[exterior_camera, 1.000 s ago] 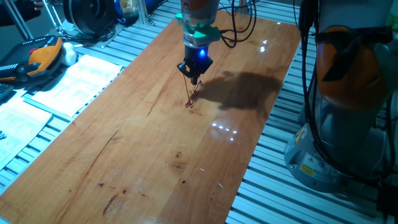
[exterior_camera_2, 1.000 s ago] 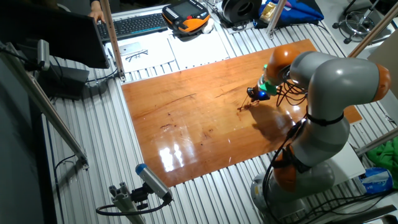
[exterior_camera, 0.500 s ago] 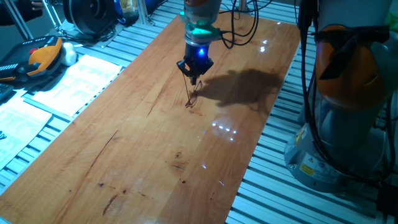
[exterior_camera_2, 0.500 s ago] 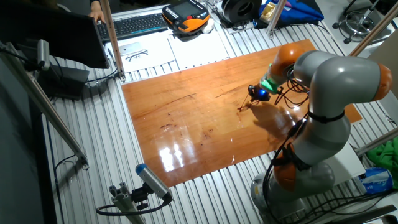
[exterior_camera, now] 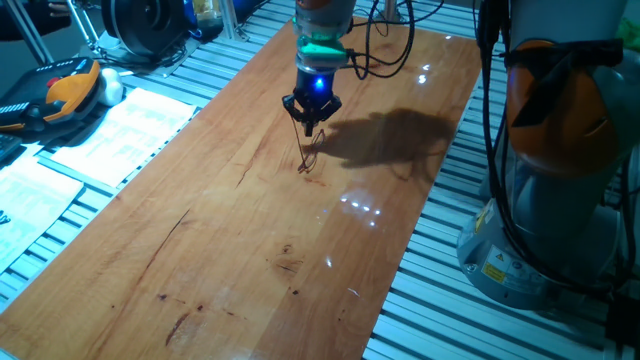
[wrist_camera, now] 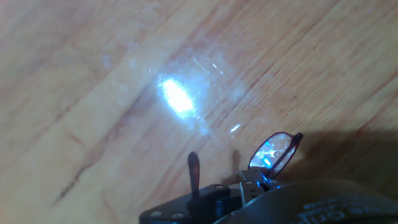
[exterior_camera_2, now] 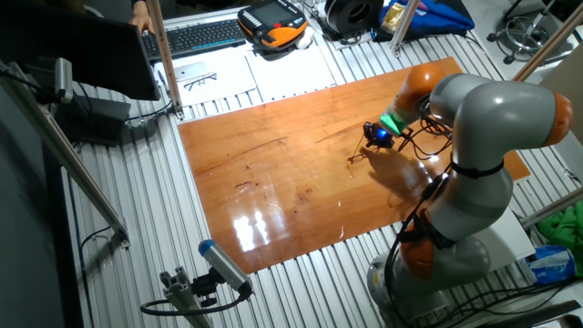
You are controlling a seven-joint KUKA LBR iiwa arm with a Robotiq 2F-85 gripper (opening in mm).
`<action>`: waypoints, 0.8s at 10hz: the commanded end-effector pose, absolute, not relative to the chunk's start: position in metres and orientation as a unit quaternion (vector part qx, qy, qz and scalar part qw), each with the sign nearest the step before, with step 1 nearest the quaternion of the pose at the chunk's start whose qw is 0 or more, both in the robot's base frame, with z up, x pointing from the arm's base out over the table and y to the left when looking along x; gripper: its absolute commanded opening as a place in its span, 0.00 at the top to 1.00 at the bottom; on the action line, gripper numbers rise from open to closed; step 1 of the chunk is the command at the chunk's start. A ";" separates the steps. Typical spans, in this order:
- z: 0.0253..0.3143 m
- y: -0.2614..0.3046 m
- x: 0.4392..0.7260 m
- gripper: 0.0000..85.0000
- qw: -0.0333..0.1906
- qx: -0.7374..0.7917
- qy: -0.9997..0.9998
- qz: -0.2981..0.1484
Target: Unfold the leg of the glasses (with one hand)
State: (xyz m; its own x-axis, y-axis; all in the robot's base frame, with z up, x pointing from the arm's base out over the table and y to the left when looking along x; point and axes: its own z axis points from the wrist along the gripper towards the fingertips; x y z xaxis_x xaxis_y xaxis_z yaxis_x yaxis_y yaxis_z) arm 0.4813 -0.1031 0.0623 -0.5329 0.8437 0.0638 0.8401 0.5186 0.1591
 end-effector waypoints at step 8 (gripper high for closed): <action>0.062 -0.123 0.477 1.00 0.022 0.757 0.647 0.088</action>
State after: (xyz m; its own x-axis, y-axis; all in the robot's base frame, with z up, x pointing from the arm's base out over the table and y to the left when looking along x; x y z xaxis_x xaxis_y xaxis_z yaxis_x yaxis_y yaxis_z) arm 0.4767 -0.1231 0.0613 -0.2786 0.9545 0.1066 0.9538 0.2619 0.1475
